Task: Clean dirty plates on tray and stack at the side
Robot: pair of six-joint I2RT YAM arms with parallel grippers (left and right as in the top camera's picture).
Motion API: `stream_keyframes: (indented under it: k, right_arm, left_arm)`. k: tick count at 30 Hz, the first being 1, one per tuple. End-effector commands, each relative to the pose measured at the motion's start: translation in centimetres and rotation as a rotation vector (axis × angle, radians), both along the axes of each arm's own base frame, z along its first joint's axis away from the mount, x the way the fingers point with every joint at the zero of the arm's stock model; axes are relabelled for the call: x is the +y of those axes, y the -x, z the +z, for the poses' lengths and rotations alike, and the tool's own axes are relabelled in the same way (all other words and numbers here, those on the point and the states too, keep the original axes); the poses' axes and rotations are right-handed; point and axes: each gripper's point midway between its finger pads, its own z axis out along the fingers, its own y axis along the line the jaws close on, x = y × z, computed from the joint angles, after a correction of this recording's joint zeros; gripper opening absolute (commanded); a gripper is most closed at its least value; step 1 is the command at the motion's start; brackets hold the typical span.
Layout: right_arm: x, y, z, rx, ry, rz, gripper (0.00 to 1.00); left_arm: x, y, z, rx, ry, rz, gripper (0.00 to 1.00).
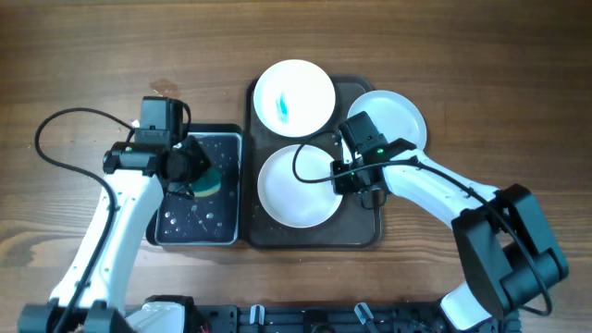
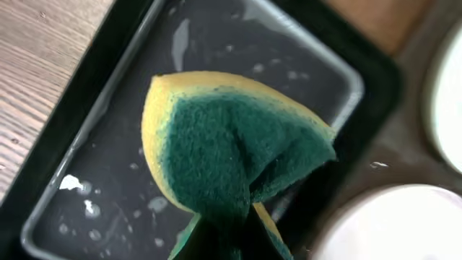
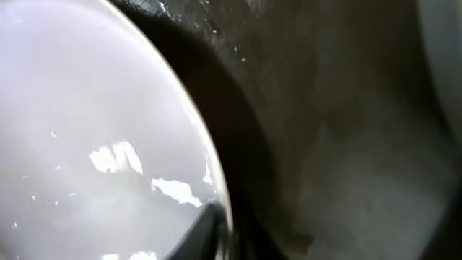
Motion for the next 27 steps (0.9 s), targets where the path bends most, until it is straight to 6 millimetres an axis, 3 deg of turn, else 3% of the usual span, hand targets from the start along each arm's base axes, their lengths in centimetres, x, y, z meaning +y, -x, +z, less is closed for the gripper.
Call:
stream_keyframes:
  k: [1, 3, 6, 9, 11, 13, 17, 21, 27]
  right_arm:
    - [-0.9, 0.6, -1.4, 0.050, 0.025, -0.088, 0.04]
    - [-0.5, 1.2, -1.2, 0.083, -0.001, -0.080, 0.04]
    - [-1.6, 1.1, 0.1, 0.067, 0.066, -0.083, 0.04]
    - [-2.1, 0.5, 3.1, 0.004, 0.093, -0.040, 0.04]
    - [-2.1, 0.4, 5.3, -0.030, 0.085, -0.003, 0.04]
    - [-2.1, 0.4, 6.6, -0.041, 0.083, 0.003, 0.04]
    - [-2.0, 0.4, 8.2, -0.039, 0.088, 0.029, 0.05]
    - [0.2, -0.2, 11.1, -0.041, -0.020, 0.055, 0.04]
    - [3.6, -2.1, 16.5, -0.080, -0.175, 0.074, 0.04]
  left_arm:
    - [1.0, 0.7, -2.9, 0.072, -0.044, -0.013, 0.04]
    - [0.8, 0.7, -3.0, 0.074, -0.036, -0.015, 0.04]
    - [0.6, 0.5, -2.2, 0.048, -0.021, -0.019, 0.14]
    - [0.1, -0.1, -0.1, -0.024, 0.003, -0.035, 0.28]
    - [-0.7, -0.5, 1.7, -0.084, 0.042, -0.062, 0.47]
    - [-1.0, -0.6, 3.0, -0.128, 0.062, -0.070, 0.58]
    - [-1.1, -0.6, 6.5, -0.239, 0.087, -0.071, 0.71]
    - [1.8, 0.1, 11.1, -0.352, 0.072, 0.024, 0.84]
    - [8.4, 2.0, 14.9, -0.420, 0.019, 0.258, 0.90]
